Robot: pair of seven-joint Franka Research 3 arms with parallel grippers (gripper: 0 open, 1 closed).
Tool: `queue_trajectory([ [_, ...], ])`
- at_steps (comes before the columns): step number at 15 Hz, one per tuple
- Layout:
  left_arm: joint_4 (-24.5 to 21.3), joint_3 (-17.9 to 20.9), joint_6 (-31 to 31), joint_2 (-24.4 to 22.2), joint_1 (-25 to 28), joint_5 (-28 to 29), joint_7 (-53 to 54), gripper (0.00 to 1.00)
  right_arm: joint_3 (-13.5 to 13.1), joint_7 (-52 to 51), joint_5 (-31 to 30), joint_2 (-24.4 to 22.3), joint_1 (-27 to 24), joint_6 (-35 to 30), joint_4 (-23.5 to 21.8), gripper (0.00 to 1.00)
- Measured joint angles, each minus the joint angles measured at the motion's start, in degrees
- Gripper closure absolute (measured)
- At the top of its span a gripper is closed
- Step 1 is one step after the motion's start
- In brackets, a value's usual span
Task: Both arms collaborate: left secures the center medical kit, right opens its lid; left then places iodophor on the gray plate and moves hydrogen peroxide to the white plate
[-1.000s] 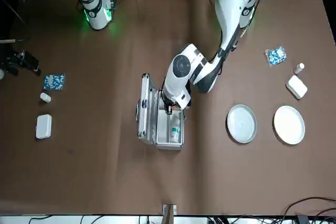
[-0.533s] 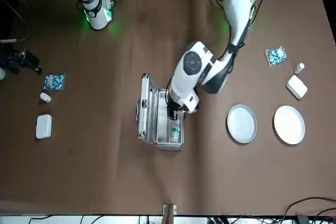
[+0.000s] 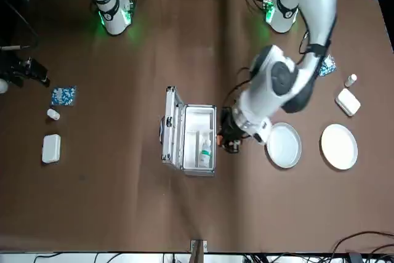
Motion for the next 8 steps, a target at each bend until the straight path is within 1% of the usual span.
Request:
queue_trajectory([
  [2,-0.17,-5.7,-1.53,-0.01,7.82,-0.05,3.52,0.67,0.0,0.0,0.0,0.0,0.01,0.0,-0.02,0.02],
  [4,-0.23,-10.03,-3.67,-0.02,14.45,-0.08,7.07,0.67,0.0,0.0,0.0,0.0,0.01,0.0,-0.03,0.02],
  [6,-0.35,-12.63,-5.69,-0.02,18.97,-0.11,10.4,0.67,0.0,0.0,0.0,0.0,0.02,0.0,-0.03,0.02],
  [8,-0.6,-14.29,-7.12,-0.01,22.18,-0.94,13.74,0.67,0.0,0.0,0.0,0.0,0.02,0.0,-0.03,0.02],
])
